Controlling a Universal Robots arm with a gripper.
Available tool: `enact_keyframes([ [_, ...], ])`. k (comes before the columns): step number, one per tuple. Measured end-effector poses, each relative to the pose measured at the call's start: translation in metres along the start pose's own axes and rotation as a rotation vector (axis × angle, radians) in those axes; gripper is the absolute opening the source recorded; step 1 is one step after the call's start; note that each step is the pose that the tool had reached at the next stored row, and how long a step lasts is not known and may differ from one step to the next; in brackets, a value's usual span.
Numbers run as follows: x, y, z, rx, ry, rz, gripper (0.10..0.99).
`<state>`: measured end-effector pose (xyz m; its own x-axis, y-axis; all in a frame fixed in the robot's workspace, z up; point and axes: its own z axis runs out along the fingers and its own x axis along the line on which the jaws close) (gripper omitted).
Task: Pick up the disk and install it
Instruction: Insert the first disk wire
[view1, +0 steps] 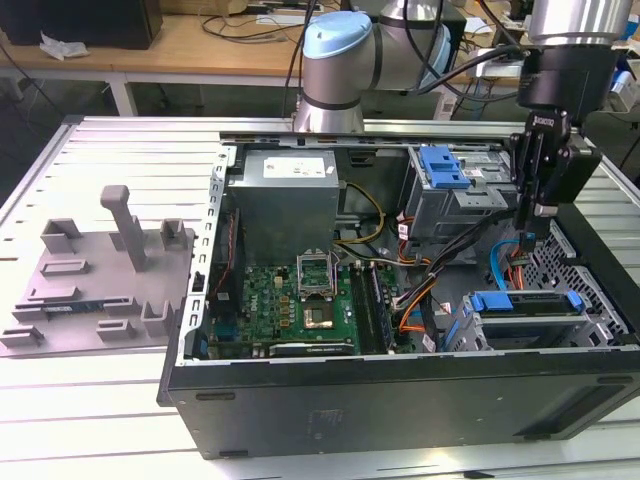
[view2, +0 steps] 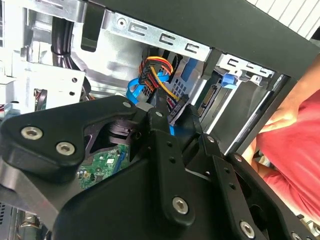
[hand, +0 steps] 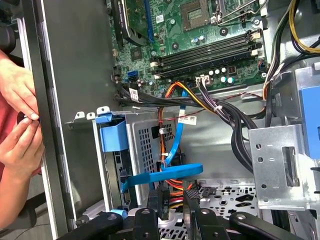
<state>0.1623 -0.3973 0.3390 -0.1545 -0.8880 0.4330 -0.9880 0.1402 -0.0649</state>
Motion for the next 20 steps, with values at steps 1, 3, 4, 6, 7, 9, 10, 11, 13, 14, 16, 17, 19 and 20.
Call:
enact_keyframes([
  [1,-0.0001,0.0006,0.0005,0.004,-0.0009,0.002,0.333],
  [3,-0.0002,0.0008,0.0008,0.011,-0.0016,0.005,0.333],
  [4,-0.0003,0.0008,0.0009,0.014,-0.0020,0.007,0.333],
  [6,-0.0005,0.0008,0.0012,0.017,-0.0026,0.008,0.333],
  [7,-0.0005,0.0009,0.0013,0.018,-0.0027,0.009,0.333],
  [9,-0.0006,0.0015,0.0016,0.020,-0.0033,0.010,0.333],
  [10,-0.0006,0.0022,0.0018,0.022,-0.0035,0.011,0.333],
  [11,-0.0005,0.0025,0.0019,0.023,-0.0035,0.011,0.333],
  [13,-0.0005,0.0029,0.0020,0.024,-0.0013,0.011,0.333],
  [14,-0.0006,0.0030,0.0020,0.024,-0.0004,0.011,0.333],
  [16,-0.0006,0.0030,0.0021,0.025,0.0007,0.011,0.333],
  [17,-0.0006,0.0030,0.0021,0.026,0.0011,0.011,0.333],
  [19,-0.0007,0.0031,0.0023,0.027,0.0011,0.011,0.333],
  [20,-0.0007,0.0031,0.0024,0.028,0.0012,0.010,0.333],
])
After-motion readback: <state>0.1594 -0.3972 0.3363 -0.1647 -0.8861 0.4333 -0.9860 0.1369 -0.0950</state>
